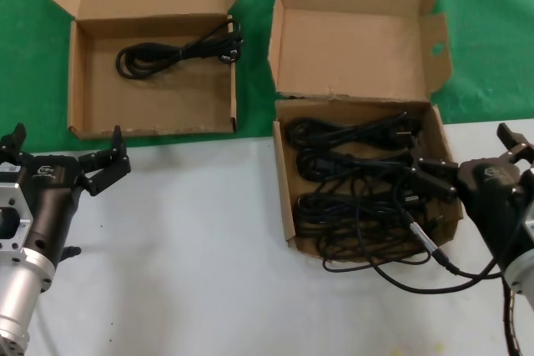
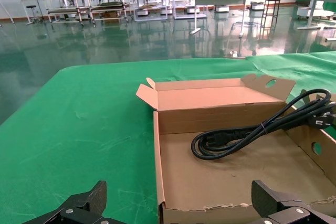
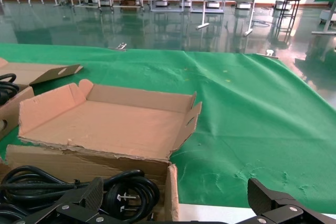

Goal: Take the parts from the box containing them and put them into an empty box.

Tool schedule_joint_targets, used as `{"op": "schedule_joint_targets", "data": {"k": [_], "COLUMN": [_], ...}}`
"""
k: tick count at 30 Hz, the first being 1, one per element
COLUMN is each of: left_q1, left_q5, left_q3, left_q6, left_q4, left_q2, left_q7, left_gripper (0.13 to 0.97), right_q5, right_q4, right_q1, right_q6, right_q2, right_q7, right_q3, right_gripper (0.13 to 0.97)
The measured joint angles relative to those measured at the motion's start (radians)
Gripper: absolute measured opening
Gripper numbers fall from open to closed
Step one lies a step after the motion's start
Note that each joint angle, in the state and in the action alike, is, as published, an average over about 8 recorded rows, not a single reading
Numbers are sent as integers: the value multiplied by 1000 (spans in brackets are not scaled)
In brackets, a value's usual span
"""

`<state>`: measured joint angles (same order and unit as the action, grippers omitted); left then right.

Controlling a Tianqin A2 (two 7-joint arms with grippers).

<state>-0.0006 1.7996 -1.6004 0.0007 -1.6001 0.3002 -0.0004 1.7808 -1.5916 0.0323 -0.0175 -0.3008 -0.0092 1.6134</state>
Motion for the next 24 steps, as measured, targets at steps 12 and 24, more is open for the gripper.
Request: {"op": "schedule_joint_targets", "data": {"k": [12, 24], "left_q1": [0, 0], "left_q5": [0, 0], "left_q3": [0, 0], "left_q6": [0, 0], "left_q4": [0, 0], "left_q2": [0, 0], "left_q7": [0, 0], "left_gripper": [966, 966], "right_q5": [0, 0], "right_q4": [0, 0], "right_q1": [0, 0], "right_q6": [0, 0], "right_q2": [0, 0], "right_q7": [0, 0], "right_q3": [0, 0], "right_gripper": [966, 966]}}
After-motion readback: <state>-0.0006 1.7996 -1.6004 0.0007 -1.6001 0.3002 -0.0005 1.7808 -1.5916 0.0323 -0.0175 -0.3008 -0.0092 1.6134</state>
